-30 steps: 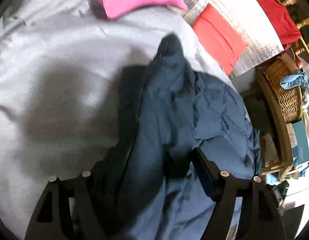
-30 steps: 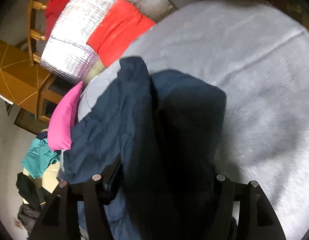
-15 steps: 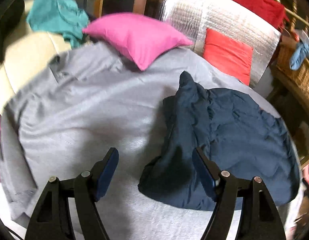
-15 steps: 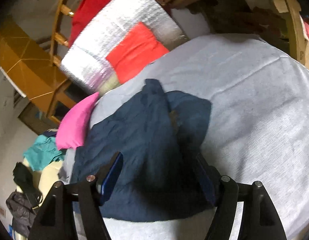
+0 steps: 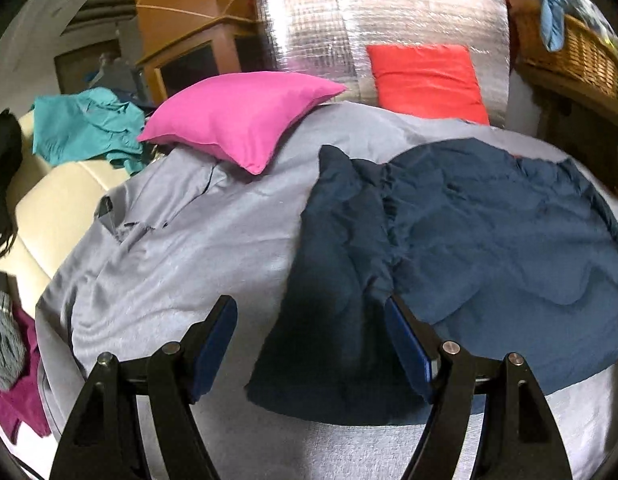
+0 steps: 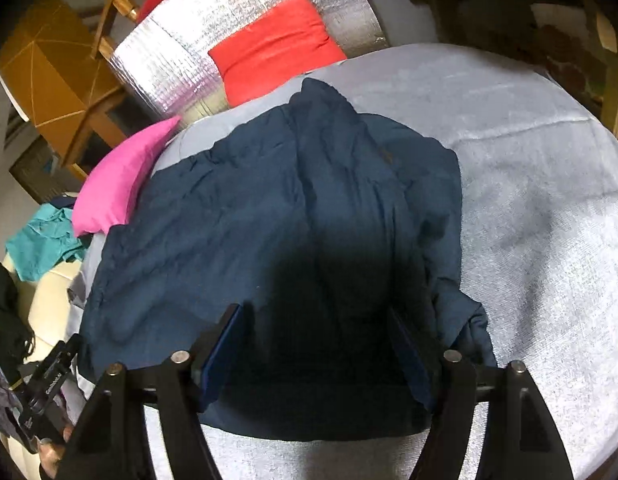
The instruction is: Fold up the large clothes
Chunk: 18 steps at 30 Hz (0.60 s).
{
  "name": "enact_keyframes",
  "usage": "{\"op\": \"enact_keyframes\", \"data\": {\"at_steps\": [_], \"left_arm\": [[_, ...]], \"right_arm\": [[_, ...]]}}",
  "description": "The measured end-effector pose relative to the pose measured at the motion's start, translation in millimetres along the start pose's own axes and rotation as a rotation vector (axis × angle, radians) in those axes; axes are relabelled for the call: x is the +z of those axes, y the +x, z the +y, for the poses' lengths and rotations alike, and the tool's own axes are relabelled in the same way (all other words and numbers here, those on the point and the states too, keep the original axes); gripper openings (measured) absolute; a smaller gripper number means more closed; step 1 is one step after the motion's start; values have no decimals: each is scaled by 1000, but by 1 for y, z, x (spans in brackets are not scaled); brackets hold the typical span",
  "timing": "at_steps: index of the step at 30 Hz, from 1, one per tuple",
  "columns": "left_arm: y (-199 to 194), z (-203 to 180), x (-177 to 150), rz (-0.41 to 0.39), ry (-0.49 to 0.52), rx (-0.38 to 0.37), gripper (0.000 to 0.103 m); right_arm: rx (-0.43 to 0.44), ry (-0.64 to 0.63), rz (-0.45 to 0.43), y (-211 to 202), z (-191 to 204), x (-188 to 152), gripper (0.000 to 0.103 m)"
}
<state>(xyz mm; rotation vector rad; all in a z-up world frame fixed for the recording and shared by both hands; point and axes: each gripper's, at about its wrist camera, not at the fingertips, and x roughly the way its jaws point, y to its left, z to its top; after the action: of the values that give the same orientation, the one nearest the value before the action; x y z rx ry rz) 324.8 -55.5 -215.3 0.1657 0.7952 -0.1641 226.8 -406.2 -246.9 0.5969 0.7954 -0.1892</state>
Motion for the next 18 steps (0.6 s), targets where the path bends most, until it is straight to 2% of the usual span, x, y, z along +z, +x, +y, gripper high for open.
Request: {"op": "enact_keyframes", "data": {"at_steps": [7, 13, 18], "left_arm": [[3, -4, 1, -4, 23, 0, 77], [6, -9, 2, -3, 30, 4, 77], [14, -12, 0, 31, 43, 3, 77]], "right_arm": [[55, 46, 16, 6, -2, 9, 93], [61, 56, 20, 6, -2, 8, 94], [105, 114, 20, 7, -12, 11, 94]]}}
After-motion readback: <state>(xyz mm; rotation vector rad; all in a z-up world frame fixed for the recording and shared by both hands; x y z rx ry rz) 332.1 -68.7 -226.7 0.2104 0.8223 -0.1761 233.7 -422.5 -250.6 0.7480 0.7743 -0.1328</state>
